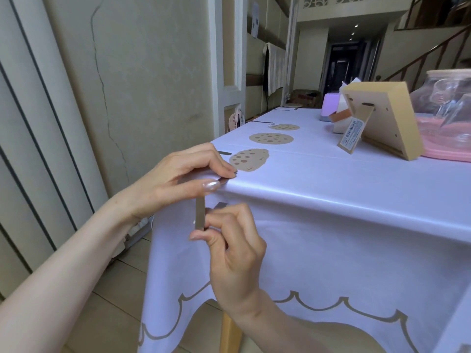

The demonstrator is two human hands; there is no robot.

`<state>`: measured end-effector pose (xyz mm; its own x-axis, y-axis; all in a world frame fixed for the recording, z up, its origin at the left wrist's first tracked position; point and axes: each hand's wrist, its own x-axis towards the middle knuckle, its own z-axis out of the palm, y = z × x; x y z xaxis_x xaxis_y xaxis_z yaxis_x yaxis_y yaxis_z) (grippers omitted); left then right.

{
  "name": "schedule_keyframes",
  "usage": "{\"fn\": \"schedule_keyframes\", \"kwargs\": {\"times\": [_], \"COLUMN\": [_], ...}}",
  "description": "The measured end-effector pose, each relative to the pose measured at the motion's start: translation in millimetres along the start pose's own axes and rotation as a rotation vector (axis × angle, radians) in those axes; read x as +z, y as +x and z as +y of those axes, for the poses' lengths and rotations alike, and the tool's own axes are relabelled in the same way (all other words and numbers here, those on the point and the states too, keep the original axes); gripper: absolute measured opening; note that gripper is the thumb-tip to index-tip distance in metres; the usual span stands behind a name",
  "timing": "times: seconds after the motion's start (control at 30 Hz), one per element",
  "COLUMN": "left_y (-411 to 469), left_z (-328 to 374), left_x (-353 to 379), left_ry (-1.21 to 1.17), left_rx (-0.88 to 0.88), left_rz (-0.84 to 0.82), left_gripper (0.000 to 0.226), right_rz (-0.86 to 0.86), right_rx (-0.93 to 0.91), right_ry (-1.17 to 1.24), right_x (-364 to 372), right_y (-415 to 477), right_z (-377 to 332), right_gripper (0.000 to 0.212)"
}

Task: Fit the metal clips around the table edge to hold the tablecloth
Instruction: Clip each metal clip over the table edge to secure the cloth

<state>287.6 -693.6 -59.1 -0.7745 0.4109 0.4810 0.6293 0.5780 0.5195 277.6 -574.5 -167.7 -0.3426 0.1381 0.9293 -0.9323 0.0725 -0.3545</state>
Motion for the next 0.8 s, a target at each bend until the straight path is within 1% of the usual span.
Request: {"fn": "schedule_keyframes", "kwargs": {"times": [0.03, 0.13, 0.23, 0.33, 0.37, 0.43, 0.47, 0.53, 0.6, 0.67, 0.73, 0.8], "left_y": [0, 2, 3, 3, 3, 3, 3, 2, 2, 2, 3, 3], "left_z": [-4, -8, -7, -9, -9, -9, -8, -8, -8, -8, -9, -9], "left_x": [-1, -5, -8, -9, -9, -9, -9, -8, -7, -7, -7, -5], "left_ry": [0.015, 0.053, 0.096, 0.115, 0.114, 0.105, 0.104, 0.105, 0.097, 0.083, 0.052, 0.081], "left_rx": [-0.014, 0.024, 0.039, 0.009, 0.004, 0.001, 0.004, -0.001, -0.011, -0.016, -0.034, -0.040], "left_rz": [-0.024, -0.064, -0.107, -0.125, -0.119, -0.109, -0.102, -0.081, -0.057, -0.024, 0.009, 0.040], "left_gripper": [0.060, 0.061, 0.066, 0.061, 0.060, 0.060, 0.061, 0.063, 0.059, 0.056, 0.054, 0.049], "right_rz": [-0.010, -0.009, -0.014, -0.016, -0.014, -0.022, -0.017, 0.004, -0.004, -0.098, -0.244, -0.345], "right_rx": [-0.003, -0.028, -0.062, -0.060, -0.044, -0.005, 0.005, -0.054, -0.154, -0.170, -0.097, -0.054], "right_ry": [-0.011, -0.077, -0.093, -0.118, -0.121, -0.135, -0.162, -0.243, -0.371, -0.525, -0.657, -0.783], "right_x": [-2, 0, -2, -6, -6, -9, -12, -19, -29, -38, -43, -45], "right_y": [-3, -3, 0, 3, 3, 2, 2, 6, 21, 41, 55, 62], "right_z": [4, 11, 15, 16, 14, 6, 1, -9, -17, -23, -24, -23], "right_gripper": [0.031, 0.024, 0.029, 0.032, 0.027, 0.009, 0.007, 0.021, 0.033, 0.044, 0.058, 0.065]}}
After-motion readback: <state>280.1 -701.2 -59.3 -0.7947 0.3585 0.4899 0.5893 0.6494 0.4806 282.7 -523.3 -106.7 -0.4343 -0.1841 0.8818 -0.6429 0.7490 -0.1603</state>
